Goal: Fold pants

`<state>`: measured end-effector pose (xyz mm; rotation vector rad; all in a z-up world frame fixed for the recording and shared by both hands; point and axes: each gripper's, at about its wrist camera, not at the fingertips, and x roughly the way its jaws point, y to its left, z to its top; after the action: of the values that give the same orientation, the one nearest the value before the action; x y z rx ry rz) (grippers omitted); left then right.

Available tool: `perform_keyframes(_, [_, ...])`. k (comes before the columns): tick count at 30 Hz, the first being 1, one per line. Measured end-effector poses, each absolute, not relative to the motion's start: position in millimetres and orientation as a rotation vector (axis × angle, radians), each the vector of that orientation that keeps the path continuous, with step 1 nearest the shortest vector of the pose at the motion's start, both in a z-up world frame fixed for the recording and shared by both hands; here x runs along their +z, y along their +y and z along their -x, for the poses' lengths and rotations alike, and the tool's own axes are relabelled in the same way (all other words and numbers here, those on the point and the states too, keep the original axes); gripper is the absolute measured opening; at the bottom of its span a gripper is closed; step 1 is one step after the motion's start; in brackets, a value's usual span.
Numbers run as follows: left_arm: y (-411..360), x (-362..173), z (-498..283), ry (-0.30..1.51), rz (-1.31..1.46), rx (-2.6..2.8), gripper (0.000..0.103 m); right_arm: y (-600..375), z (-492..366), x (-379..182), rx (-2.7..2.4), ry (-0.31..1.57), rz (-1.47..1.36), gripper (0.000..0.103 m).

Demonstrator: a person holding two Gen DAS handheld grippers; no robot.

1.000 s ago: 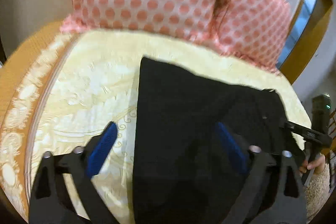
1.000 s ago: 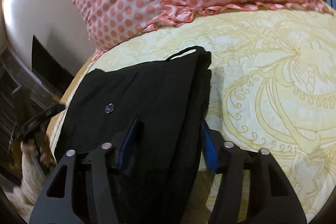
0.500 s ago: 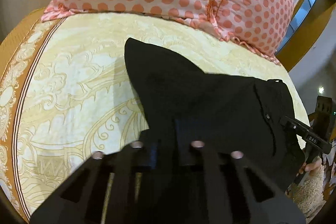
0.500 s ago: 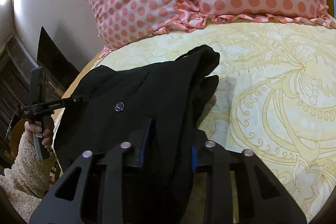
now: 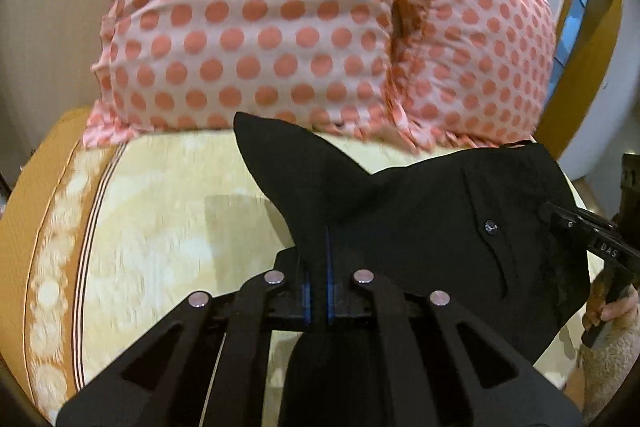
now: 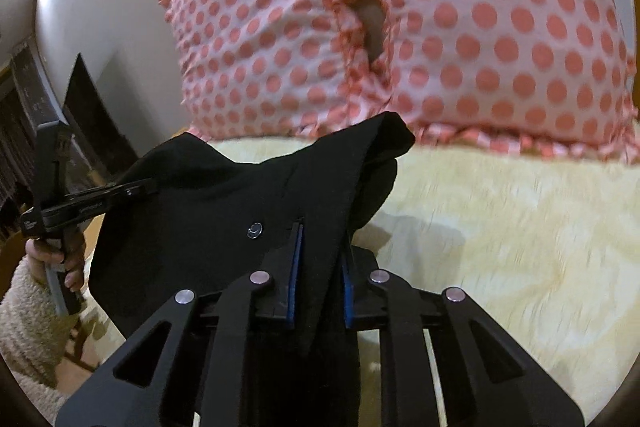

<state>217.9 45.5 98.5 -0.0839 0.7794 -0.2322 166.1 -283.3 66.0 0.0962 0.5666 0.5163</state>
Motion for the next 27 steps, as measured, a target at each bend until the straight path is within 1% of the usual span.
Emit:
perform_keyframes(3, [46.6,90.6,-246.9,0.802,0.100,-0.206,0.005,-285.8,-191.6,63.4,0.492,0.563,-0.099,0.016])
perform_keyframes(8, [55.2,50.2,-277.2,0.925,0.144,-0.169,0.007,-294.8,-232.5,23.6,0.422,0.703,-0.140,0.017])
perform_keyframes(11, [52.9,36.1,-277.9,0.934,0.131,-0.148,0.014,-298.5,-234.1,15.7,0.407,0.721,-0.169,0.027])
perform_keyframes(12, [50.5,36.0,-277.4,0.928,0.112,-0.127,0.022,-297.3,-234.2,15.4,0.386,0.728,-0.161,0.035])
perform_keyframes(13, [49.0,36.7,-276.6,0.923,0.099,-0.109,0.026,-294.9,-233.7,14.8,0.352,0.734,-0.140,0.044])
perform_keyframes(14, [48.8,39.9,-273.6,0.910,0.090,-0.088,0.036,-294.4,-232.4,14.9,0.337,0.734,-0.132,0.049])
perform_keyframes(15, [50.0,44.0,-267.4,0.889,0.083,-0.070,0.045,-294.6,-230.1,15.5,0.313,0.736,-0.124,0.060])
perform_keyframes(16, [51.2,48.8,-261.5,0.863,0.076,-0.058,0.051,-296.0,-224.3,17.9,0.273,0.730,-0.115,0.068])
perform_keyframes(18, [51.9,67.1,-234.6,0.760,0.051,-0.028,0.079,-298.5,-207.3,27.2,0.214,0.670,-0.101,0.069])
perform_keyframes(20, [47.4,82.6,-201.7,0.679,0.067,-0.080,0.092,-295.7,-175.9,40.7,0.195,0.566,-0.079,0.070])
perform_keyframes(21, [42.9,85.5,-189.5,0.663,0.079,-0.128,0.094,-288.5,-159.3,44.9,0.245,0.537,-0.069,0.070])
perform_keyframes(23, [30.9,86.7,-170.6,0.664,0.087,-0.217,0.098,-271.8,-142.0,45.4,0.331,0.546,-0.041,0.070])
perform_keyframes(27, [1.2,61.2,-169.1,0.797,0.044,-0.276,0.098,-232.8,-127.9,26.3,0.391,0.637,0.108,0.071])
